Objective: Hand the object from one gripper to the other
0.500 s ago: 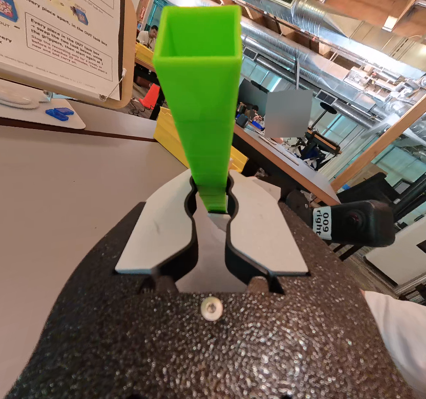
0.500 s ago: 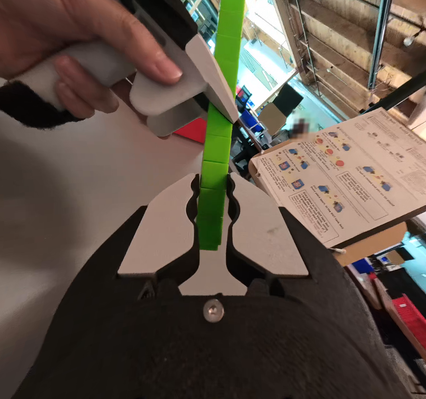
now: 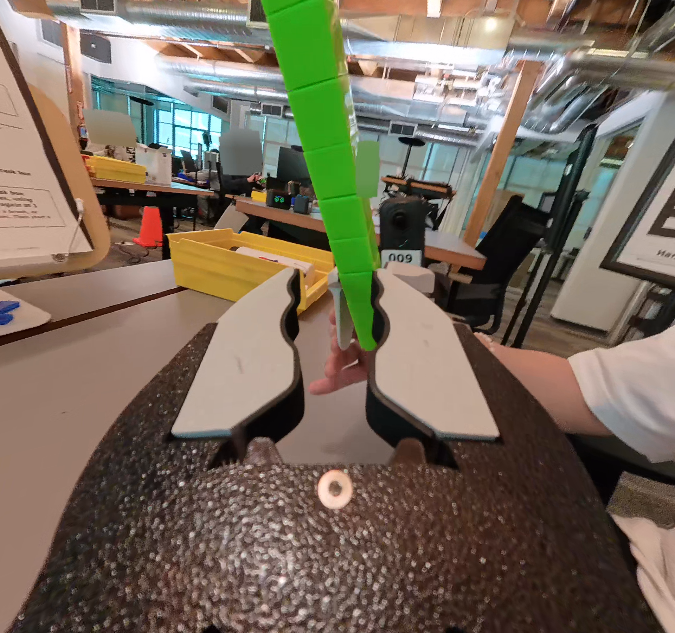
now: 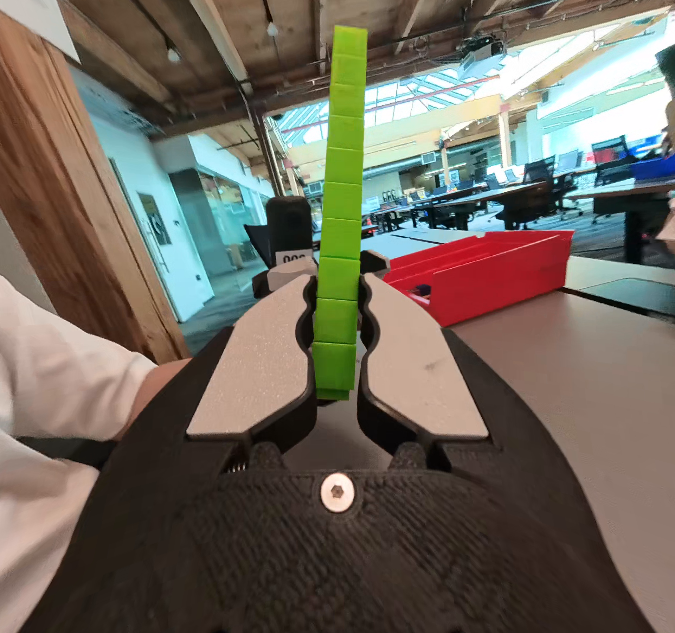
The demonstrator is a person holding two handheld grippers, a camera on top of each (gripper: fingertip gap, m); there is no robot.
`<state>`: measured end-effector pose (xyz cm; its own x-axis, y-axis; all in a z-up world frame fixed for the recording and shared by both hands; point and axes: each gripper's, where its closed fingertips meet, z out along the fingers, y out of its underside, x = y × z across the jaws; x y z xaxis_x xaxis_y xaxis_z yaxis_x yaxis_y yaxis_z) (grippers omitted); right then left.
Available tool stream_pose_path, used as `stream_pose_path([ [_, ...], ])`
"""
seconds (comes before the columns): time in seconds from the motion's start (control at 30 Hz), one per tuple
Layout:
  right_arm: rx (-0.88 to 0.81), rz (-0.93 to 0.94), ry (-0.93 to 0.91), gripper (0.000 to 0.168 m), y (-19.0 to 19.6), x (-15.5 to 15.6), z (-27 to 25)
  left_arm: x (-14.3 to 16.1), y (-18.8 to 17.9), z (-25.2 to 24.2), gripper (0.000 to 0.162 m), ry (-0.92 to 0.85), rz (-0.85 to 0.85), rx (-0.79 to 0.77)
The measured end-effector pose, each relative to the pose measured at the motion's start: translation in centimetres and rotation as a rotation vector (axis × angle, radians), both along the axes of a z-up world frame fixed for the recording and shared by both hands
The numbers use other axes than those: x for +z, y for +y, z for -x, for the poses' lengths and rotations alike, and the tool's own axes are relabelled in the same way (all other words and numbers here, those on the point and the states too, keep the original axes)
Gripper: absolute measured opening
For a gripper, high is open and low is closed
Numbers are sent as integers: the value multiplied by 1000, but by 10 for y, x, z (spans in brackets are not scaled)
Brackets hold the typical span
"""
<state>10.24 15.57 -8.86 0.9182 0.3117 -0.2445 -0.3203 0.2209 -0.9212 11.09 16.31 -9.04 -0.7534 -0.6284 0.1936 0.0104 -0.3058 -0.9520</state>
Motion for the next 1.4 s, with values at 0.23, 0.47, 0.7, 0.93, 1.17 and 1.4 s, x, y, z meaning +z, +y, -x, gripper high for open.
stream_pose_path([
  [0.23,5,-20,83,21,3,-3,-5,-7,-8,3,31,52,63,-112],
  [0.47,-59,-107,130,21,-2,4,-16,-40,-30,-3,38,191,-174,-91],
  [0.7,31,-146,189,21,-3,5,-9,-33,-42,4,24,206,-75,-170],
  [0.93,25,-89,118,21,1,-1,-5,-30,-36,0,21,218,-42,-160],
  [1.17,-232,33,-169,48,-9,4,-28,-61,-13,-9,21,372,-407,70],
  [1.4,-504,99,-213,50,-13,18,-43,-72,1,-20,21,293,-774,371],
])
